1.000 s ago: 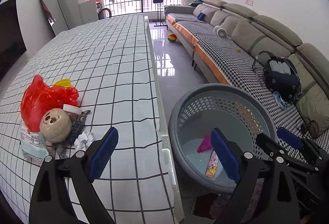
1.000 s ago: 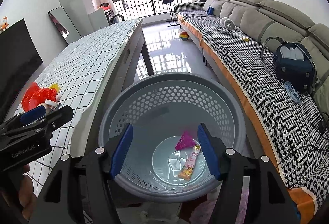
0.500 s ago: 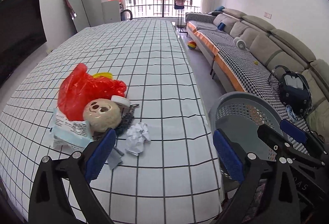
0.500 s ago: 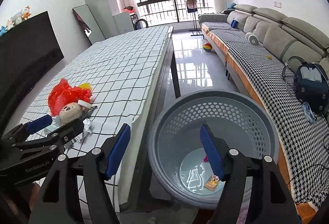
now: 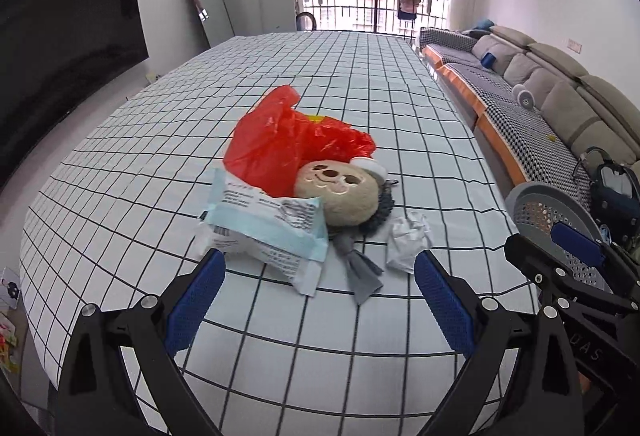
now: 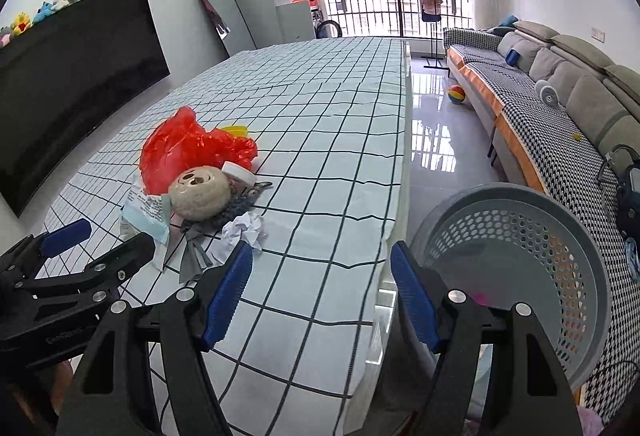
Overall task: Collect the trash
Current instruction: 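Move both tools back over the table toward the remaining trash, then grasp the crumpled white paper with the right gripper while the left grasps the blue-white packet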
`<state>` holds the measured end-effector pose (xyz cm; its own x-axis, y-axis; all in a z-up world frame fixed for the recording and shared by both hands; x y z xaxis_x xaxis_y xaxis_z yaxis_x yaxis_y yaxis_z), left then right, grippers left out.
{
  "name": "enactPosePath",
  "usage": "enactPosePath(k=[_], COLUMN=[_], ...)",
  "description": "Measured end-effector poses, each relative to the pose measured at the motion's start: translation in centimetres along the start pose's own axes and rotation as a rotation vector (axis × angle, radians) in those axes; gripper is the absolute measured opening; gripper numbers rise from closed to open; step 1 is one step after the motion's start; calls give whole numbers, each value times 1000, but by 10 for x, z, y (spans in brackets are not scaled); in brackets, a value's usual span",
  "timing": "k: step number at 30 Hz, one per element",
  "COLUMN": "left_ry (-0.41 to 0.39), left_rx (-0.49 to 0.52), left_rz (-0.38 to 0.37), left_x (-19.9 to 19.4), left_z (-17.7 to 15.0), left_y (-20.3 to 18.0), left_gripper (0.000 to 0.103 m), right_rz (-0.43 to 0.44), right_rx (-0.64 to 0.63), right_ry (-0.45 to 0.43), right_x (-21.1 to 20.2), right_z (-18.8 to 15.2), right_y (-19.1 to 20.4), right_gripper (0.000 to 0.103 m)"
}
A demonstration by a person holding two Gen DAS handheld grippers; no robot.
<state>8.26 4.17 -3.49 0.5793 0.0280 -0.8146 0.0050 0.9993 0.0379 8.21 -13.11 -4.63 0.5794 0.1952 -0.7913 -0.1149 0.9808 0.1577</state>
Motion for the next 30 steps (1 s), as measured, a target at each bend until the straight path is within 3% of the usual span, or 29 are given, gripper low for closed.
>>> enactPosePath(k=[12,28,30], left_ry=[15,38,40], left_rx=[-56,-106,-107], left_rz=[47,26,25], left_x=[19,36,36], left_z=[1,0,0], left_y=[42,74,75], left_gripper=[94,94,94], right_rz=[8,-49,-51], right_rx=[-81,-121,-121], right_ry=[86,175,176], right_x=[37,80,81], right_z=[13,25,25], right_y=[34,58,59], right_gripper=[69,68,64])
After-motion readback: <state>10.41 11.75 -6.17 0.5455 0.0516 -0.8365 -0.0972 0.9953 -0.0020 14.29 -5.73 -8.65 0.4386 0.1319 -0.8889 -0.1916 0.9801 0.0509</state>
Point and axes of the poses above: each gripper's, at about its wrist camera, not at the fingertips, and x roughly the way its jaws point, y to its left, z to its top, the point moved 5 cm from there along x, roughly the way its jaws point, and after that the axes turned 10 degrees about y, right-handed, at the moved point
